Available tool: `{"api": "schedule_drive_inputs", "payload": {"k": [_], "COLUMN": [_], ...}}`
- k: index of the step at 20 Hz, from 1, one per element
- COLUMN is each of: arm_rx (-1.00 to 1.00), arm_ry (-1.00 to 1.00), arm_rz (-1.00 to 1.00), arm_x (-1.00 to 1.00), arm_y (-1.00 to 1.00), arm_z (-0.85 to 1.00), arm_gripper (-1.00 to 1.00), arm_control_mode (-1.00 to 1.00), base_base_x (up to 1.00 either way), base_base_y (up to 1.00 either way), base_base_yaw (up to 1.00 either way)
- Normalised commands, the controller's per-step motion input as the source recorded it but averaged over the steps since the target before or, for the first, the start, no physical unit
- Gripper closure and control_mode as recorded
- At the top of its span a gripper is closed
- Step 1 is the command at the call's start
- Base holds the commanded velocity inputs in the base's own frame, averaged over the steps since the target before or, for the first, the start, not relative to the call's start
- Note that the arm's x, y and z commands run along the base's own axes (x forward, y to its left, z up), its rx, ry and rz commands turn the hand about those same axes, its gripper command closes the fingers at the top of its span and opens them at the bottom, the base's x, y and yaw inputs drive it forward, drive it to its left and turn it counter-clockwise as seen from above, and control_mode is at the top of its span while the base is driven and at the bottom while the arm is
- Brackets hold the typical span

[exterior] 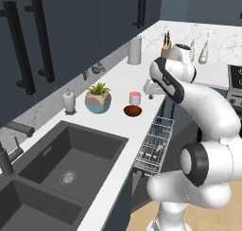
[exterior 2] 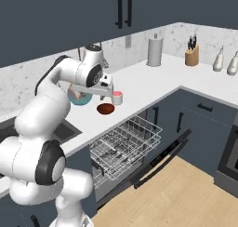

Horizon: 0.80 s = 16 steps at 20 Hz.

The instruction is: Pick up the cup and bowl from the counter, place them in the dishwasher, and close the dishwasher door.

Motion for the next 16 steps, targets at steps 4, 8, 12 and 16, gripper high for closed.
{"api": "schedule_drive_inputs", "payload": {"k": [4, 8, 12, 16], "arm_rx": [0.02, 0.04, 0.0, 0.0], "arm_ry": [0.1, 0.06, 0.01, 0.0], "arm_rz": [0.0, -0.03, -0.14, -0.25], "arm_x": [1.0, 1.0, 1.0, 0.96], "arm_y": [-0.13, 0.0, 0.0, 0.0], "arm_z": [-0.52, -0.5, -0.38, -0.29], "arm_gripper": [-1.0, -1.0, -1.0, -1.0], "arm_control_mode": [-1.0, -1.0, -1.0, -1.0], "base_base_x": [0.0, 0.0, 0.0, 0.0], "base_base_y": [0.0, 0.0, 0.0, 0.0], "base_base_yaw": [0.0, 0.0, 0.0, 0.0]}}
